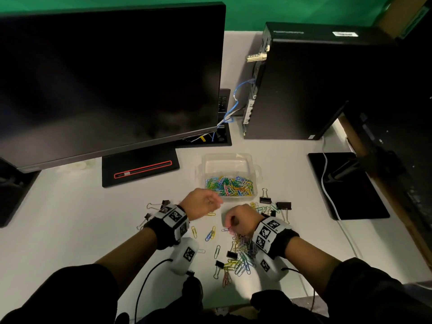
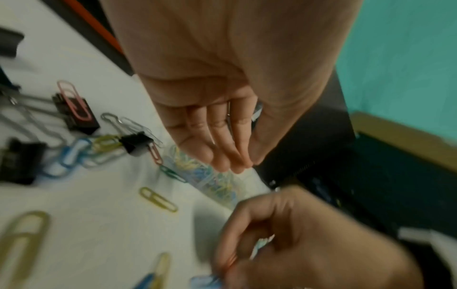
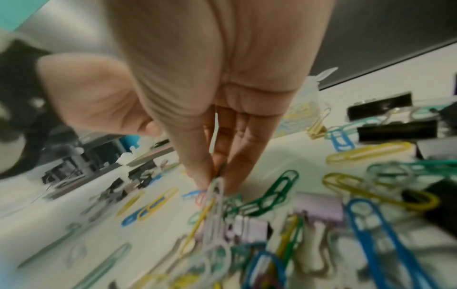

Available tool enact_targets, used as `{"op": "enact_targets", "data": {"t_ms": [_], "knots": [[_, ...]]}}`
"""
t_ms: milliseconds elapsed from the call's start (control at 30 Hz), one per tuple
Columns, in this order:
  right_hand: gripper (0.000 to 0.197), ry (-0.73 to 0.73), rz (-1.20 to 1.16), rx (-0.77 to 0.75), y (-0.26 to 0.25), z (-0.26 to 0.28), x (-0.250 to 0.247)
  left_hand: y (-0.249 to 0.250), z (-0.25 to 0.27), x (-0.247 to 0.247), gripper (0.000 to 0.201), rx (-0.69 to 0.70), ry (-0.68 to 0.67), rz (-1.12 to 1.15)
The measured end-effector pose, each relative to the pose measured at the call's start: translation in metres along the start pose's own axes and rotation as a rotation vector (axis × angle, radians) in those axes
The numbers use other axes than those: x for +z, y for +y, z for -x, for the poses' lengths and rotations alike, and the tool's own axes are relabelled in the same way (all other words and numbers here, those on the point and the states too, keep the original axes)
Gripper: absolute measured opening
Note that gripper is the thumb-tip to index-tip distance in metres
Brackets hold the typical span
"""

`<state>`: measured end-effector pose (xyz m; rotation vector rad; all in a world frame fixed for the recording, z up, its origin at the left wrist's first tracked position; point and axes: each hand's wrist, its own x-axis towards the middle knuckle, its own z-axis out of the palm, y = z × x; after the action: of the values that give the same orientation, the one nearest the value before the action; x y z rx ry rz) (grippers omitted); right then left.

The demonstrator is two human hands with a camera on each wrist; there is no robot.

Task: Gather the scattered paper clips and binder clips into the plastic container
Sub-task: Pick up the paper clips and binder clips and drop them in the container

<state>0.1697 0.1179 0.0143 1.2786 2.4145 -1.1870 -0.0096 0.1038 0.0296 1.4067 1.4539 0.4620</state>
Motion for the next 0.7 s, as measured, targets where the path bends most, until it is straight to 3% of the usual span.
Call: {"op": "enact_targets", "data": {"t_ms": [67,200,333,533,700], "knots": [[0.015,0.071,-0.051,-0.002,0.003,0.001,-0.006,-0.007,0.008,0.005,0.018,0.015,-0.074,-0.223],[0.012,0.168,-0.151,0.033,0.005,0.000,-0.022,-0.019,0.018,0.020,0.034,-0.081,-0.139,-0.508],[0.015,0.282,-0.300,0.047,0.005,-0.001,-0.048,-0.026,0.022,0.036,0.052,-0.140,-0.089,-0.543],[0.017,0.562,-0.323,0.095,0.007,-0.015,-0.080,-0.029,0.023,0.044,0.030,-0.108,-0.046,-0.532],[0.020,0.538,-0.208,0.118,0.010,-0.017,-0.071,-0.027,0.024,0.047,0.020,-0.117,-0.062,-0.497]]}}
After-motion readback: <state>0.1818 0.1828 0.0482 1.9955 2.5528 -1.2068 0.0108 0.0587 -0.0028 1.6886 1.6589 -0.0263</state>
